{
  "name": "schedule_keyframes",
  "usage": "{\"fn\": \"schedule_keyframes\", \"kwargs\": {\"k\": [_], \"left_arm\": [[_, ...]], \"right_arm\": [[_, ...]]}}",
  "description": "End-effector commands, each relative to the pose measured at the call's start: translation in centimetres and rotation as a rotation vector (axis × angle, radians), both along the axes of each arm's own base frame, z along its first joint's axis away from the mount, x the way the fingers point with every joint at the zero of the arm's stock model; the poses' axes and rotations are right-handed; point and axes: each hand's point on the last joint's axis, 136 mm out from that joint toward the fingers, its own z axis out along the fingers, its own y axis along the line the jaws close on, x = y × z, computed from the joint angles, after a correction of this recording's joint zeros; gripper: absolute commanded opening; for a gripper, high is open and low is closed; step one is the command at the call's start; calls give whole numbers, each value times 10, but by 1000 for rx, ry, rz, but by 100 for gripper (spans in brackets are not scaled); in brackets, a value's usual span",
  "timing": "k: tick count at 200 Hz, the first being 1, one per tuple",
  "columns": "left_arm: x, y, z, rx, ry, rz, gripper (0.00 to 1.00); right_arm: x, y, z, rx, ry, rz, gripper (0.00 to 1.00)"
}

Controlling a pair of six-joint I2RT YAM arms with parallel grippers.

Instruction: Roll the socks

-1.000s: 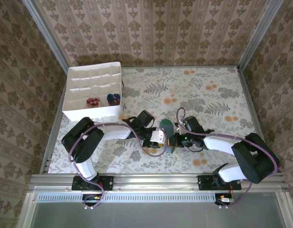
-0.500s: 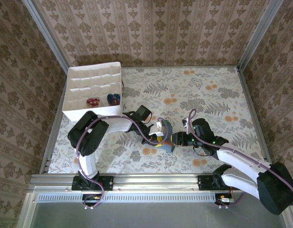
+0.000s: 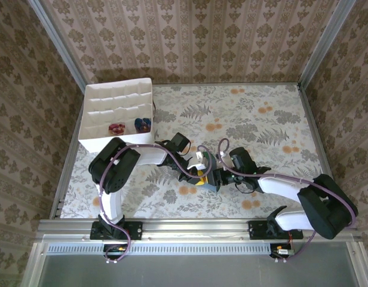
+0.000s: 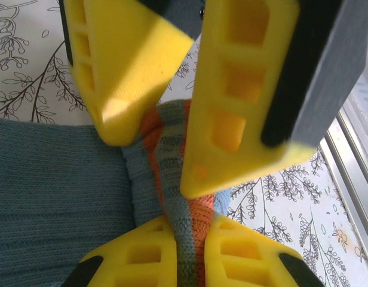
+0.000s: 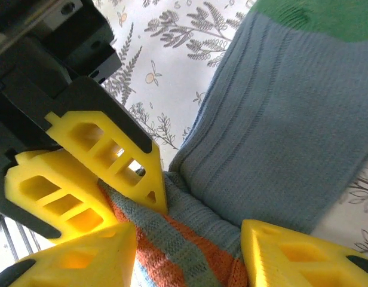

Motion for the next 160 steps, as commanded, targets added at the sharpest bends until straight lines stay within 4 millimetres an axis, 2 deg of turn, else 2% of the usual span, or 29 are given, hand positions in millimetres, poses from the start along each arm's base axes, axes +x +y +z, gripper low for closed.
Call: {"fn": "schedule_keyframes", "kwargs": {"k": [1, 57, 94, 102, 118, 126, 148, 160], "left_arm": [[-1, 10, -19, 87, 64, 46, 0], [20, 15, -23, 102, 110, 176, 0], [26, 19, -28, 121, 141, 227, 0], [26, 20, -28, 124, 140, 228, 0], [25, 23, -29, 137, 133, 229, 0], [25, 24, -29, 143, 123, 228, 0], [24, 30, -28, 150, 72, 218, 0], [22, 32, -24, 133, 30, 206, 9]], "right_arm": [[-6, 15, 9, 39, -20, 79, 49], [-26, 12, 0, -1, -13, 101, 53], [-25, 8, -11, -69, -17, 74, 52], [-24, 5, -14, -92, -12, 60, 46], [-22, -1, -22, -145, 9, 30, 21], [-20, -5, -24, -164, 18, 10, 12], [-22, -7, -29, -178, 56, -11, 3], [-25, -8, -34, -192, 101, -15, 0]]}}
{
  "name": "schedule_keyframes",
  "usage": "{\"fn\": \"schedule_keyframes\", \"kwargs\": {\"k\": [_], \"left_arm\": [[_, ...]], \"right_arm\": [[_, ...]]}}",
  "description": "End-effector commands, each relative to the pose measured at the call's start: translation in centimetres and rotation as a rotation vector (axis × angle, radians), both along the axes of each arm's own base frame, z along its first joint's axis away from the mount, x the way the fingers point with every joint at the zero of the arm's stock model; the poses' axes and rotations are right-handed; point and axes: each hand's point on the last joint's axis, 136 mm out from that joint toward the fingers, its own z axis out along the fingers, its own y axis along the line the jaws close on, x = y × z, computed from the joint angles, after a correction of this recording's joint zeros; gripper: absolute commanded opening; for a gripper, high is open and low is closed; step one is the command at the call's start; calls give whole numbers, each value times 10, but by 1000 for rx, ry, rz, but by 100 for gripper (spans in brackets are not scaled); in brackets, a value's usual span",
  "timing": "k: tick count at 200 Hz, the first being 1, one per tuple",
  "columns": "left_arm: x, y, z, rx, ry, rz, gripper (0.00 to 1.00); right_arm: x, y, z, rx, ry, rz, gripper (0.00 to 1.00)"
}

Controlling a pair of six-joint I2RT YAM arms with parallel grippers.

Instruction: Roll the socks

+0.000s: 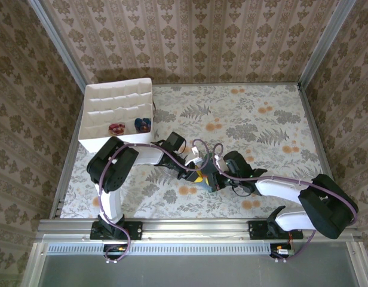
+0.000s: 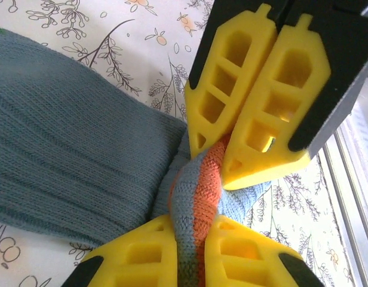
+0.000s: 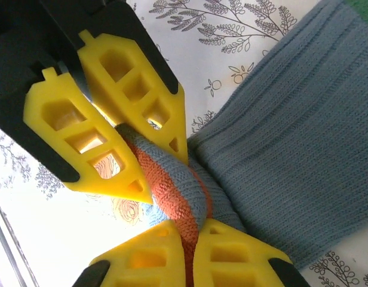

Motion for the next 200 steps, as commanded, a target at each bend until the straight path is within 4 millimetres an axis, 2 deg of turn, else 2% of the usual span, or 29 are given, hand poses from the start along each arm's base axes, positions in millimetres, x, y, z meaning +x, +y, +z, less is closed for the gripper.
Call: {"fn": "schedule_keyframes", "kwargs": {"k": [1, 10, 13, 24, 46, 80, 95, 122, 147, 164, 200], "left_arm": [[5, 23, -20, 104, -87, 39, 10], [4, 24, -15, 83, -128, 29, 16], [4, 24, -13, 75, -145, 26, 18], [5, 26, -6, 43, -210, 21, 23], [6, 27, 10, -17, -344, 16, 24], [6, 27, 22, -33, -565, 0, 25], [5, 26, 26, -14, -715, -18, 26], [5, 25, 37, -1, -958, -18, 31], [8, 30, 48, -1, -1055, 7, 36], [2, 32, 45, 6, -1058, -38, 40], [-11, 32, 21, 97, -1034, -178, 37]], "right_arm": [[-16, -16, -30, -116, 143, -36, 0], [-18, -17, -32, -124, 174, -42, 0], [-20, -18, -40, -142, 203, -45, 0], [-23, -20, -47, -156, 254, -60, 0], [-25, -20, -58, -158, 345, -83, 0], [-24, -20, -69, -177, 470, -117, 0], [-24, -21, -72, -200, 509, -122, 0], [-23, -21, -77, -221, 554, -132, 0], [-24, -21, -82, -231, 587, -135, 0], [-25, -20, -84, -231, 600, -135, 0], [-25, -18, -84, -216, 621, -129, 0]]}}
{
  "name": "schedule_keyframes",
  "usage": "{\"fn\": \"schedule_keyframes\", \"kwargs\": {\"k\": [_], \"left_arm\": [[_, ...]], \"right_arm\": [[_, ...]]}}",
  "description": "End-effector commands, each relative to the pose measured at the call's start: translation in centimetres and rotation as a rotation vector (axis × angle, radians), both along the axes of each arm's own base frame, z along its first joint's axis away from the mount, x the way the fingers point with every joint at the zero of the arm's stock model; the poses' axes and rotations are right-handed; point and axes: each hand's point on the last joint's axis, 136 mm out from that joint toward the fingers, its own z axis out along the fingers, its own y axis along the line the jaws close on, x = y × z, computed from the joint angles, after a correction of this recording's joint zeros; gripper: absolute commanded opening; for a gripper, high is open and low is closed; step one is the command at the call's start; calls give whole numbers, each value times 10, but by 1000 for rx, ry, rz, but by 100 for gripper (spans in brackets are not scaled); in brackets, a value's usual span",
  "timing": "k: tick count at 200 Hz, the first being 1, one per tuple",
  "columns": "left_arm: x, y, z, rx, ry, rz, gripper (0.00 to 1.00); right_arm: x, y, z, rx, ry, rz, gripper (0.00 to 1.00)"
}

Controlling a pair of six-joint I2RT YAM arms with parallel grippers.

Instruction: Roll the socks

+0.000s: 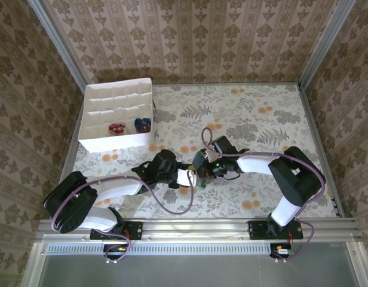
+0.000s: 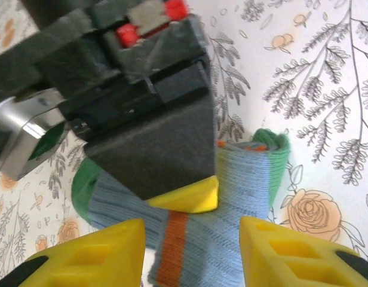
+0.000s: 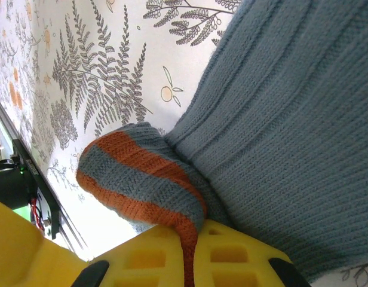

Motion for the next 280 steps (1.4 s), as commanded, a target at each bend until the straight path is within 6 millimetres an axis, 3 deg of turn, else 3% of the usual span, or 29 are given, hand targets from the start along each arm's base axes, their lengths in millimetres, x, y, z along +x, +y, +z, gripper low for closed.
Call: {"fn": "schedule_keyframes", "kwargs": {"k": [1, 37, 99, 111, 132, 141, 192, 241, 280], "left_arm": [[-6, 0, -14, 105, -34, -59, 36], [-6, -2, -33, 186, -49, -88, 36], [15, -3, -67, 305, -87, -58, 38], [14, -4, -73, 331, -54, -60, 31], [7, -3, -79, 368, 10, -80, 9], [4, -2, -79, 373, 35, -84, 0], [-21, -1, -72, 345, 314, -97, 0], [-29, -2, -66, 350, 581, -60, 0], [-27, -9, -54, 311, 782, -44, 0]], "right_arm": [[-47, -55, -67, -301, 226, -54, 0], [-49, -59, -65, -297, 249, -51, 0], [-59, -54, -62, -236, 310, -19, 0], [-61, -52, -60, -220, 315, -14, 0], [-62, -50, -57, -199, 314, -7, 4], [-62, -50, -55, -191, 305, -4, 6], [-40, -58, -28, -178, 143, -56, 42], [-19, -69, 16, -103, -110, -148, 50], [-22, -77, 42, -66, -288, -135, 54]]}}
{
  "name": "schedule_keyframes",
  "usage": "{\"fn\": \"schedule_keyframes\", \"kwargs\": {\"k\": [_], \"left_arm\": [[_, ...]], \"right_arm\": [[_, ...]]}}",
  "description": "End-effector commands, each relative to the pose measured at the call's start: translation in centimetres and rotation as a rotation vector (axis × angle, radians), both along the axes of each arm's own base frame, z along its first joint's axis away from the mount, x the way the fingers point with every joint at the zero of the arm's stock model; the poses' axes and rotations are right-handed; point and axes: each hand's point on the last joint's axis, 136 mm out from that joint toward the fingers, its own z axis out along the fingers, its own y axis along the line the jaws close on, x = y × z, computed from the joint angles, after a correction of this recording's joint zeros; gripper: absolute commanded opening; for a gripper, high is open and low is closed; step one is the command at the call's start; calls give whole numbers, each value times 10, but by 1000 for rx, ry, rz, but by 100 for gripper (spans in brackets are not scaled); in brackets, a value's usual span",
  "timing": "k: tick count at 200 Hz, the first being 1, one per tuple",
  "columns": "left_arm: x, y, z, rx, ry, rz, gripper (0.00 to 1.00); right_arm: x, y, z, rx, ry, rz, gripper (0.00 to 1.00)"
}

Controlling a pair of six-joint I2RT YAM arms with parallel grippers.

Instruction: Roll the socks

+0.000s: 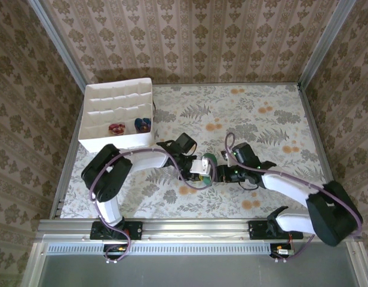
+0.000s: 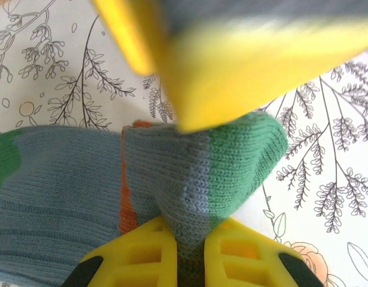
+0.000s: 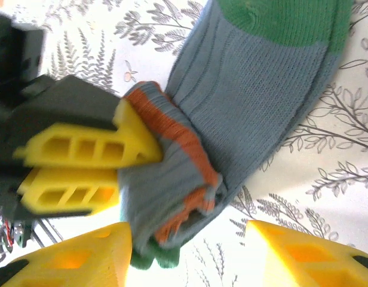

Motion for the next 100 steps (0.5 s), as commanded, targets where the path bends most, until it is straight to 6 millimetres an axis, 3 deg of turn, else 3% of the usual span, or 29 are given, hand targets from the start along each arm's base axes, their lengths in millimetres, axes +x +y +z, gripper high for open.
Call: {"fn": "schedule_keyframes", "kwargs": {"k": [1, 28, 67, 100], "left_arm": [[-33, 28, -21, 149, 307, 49, 0], [-30, 24, -19, 163, 386, 59, 0], [-27, 21, -24, 214, 498, 70, 0], [-25, 18, -27, 223, 515, 64, 0]], "right_arm": [[-4, -9, 4, -34, -77, 13, 54], [-4, -11, 9, -15, -128, 3, 55], [-2, 10, 16, 46, -149, 42, 56], [3, 19, 10, 17, -143, 55, 57]]}}
